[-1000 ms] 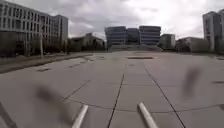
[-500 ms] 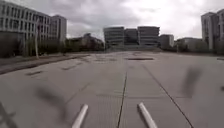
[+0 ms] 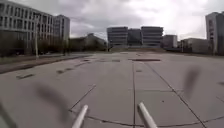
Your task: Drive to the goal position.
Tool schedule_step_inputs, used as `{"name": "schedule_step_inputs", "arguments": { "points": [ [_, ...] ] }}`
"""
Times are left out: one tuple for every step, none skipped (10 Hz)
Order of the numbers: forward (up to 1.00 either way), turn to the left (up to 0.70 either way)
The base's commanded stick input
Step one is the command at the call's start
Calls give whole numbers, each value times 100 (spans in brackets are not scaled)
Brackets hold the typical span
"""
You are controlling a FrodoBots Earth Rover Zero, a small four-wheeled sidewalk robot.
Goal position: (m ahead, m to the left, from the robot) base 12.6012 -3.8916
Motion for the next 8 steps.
{"name": "schedule_step_inputs", "arguments": {
  "points": [
    [100,0],
    [100,0],
    [100,0],
    [100,0],
    [100,0],
    [100,-13],
    [100,-27],
    [100,-18]
  ]
}}
